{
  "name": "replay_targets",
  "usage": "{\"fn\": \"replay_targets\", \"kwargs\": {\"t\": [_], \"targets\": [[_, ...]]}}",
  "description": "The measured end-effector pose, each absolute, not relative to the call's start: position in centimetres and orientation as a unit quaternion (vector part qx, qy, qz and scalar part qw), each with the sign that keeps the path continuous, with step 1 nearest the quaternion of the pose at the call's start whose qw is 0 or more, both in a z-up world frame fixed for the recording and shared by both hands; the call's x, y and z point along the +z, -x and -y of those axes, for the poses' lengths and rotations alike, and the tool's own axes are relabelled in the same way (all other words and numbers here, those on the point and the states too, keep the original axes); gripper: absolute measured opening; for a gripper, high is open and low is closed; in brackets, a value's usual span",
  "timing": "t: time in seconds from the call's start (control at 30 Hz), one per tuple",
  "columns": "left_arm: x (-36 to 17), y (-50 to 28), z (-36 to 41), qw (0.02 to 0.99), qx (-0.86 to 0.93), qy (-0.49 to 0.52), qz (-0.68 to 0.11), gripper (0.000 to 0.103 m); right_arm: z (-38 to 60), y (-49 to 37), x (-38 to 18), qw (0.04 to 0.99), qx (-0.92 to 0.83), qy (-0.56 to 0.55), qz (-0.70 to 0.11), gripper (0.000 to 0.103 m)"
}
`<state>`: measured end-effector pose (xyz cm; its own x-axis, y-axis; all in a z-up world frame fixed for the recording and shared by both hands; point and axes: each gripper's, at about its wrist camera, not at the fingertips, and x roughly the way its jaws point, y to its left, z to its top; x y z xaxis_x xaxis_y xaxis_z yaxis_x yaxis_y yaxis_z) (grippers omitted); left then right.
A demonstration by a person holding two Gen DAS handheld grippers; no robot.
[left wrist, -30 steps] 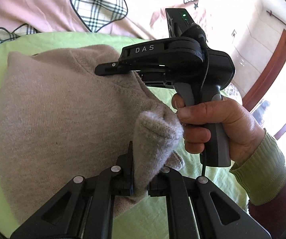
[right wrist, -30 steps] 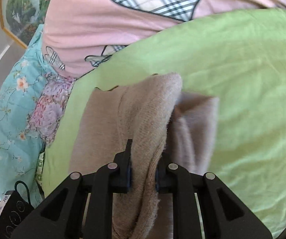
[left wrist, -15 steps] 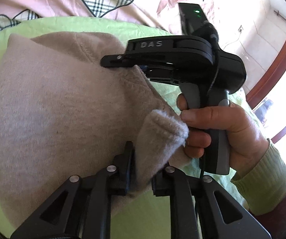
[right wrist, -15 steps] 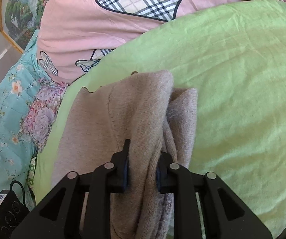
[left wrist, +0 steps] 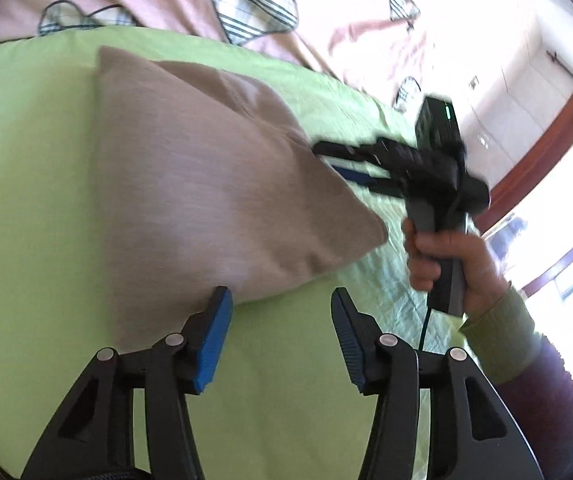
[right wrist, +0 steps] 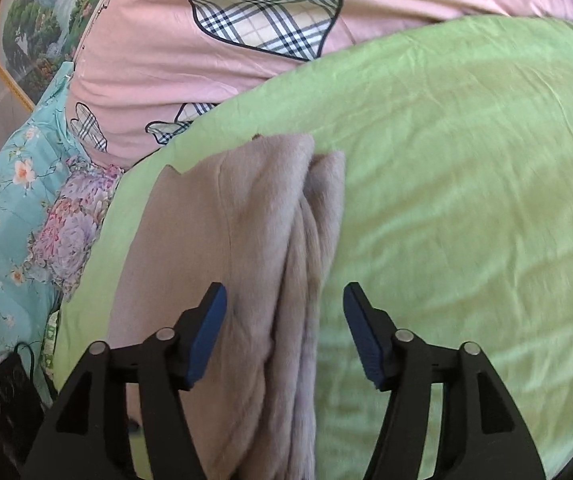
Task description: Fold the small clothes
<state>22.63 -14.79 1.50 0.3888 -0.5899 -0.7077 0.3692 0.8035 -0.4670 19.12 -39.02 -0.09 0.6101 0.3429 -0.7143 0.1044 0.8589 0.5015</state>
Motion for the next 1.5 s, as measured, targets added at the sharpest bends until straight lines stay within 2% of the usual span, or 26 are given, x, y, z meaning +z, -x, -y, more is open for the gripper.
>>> {"fn": "replay_targets", "kwargs": {"t": [0.1, 0.27, 0.57, 0.67, 0.7, 0.83, 0.93, 1.03, 1.27, 1.5], "targets": [[2.3, -24.0, 12.8, 0.838, -0.257, 0.118, -0.466, 0.071, 39.3, -18.4, -0.8, 0.852, 0.078, -0.274, -0.439, 0.074], [2.6, -27.7, 10.2, 0.844, -0.226, 0.154, -0.461, 0.079, 40.1, -18.7, -2.0, 0.837, 0.091, -0.316, -0.436, 0.075], [-2.4, -34.9, 9.4, 0.794, -0.235, 0.214, -0.519, 0.081, 40.0, -21.2, -2.5, 0.826, 0.11, -0.323, -0.448, 0.076], [-3.5, -35.6, 9.2, 0.783, -0.25, 0.234, -0.519, 0.085, 39.8, -21.8, -2.8, 0.824, 0.112, -0.319, -0.454, 0.076], [-4.1, -36.1, 9.2, 0.781, -0.255, 0.24, -0.517, 0.084, 39.7, -21.9, -2.9, 0.823, 0.113, -0.318, -0.457, 0.076], [-4.7, -36.3, 9.8, 0.789, -0.263, 0.22, -0.51, 0.065, 38.7, -22.6, -3.3, 0.821, 0.111, -0.301, -0.472, 0.075], [-4.2, -36.1, 9.9, 0.797, -0.265, 0.203, -0.503, 0.052, 37.5, -22.8, -3.5, 0.805, 0.125, -0.312, -0.489, 0.043], [-2.5, -34.7, 8.7, 0.8, -0.272, 0.208, -0.493, 0.045, 36.4, -22.2, -2.5, 0.816, 0.119, -0.306, -0.475, 0.036], [2.0, -28.1, 2.6, 0.819, -0.275, 0.182, -0.469, 0.044, 29.7, -18.8, -0.6, 0.828, 0.173, -0.309, -0.436, 0.033], [0.8, -22.8, -2.1, 0.819, -0.256, 0.17, -0.484, 0.045, 23.2, -15.5, -2.5, 0.815, 0.2, -0.325, -0.435, 0.033]]}}
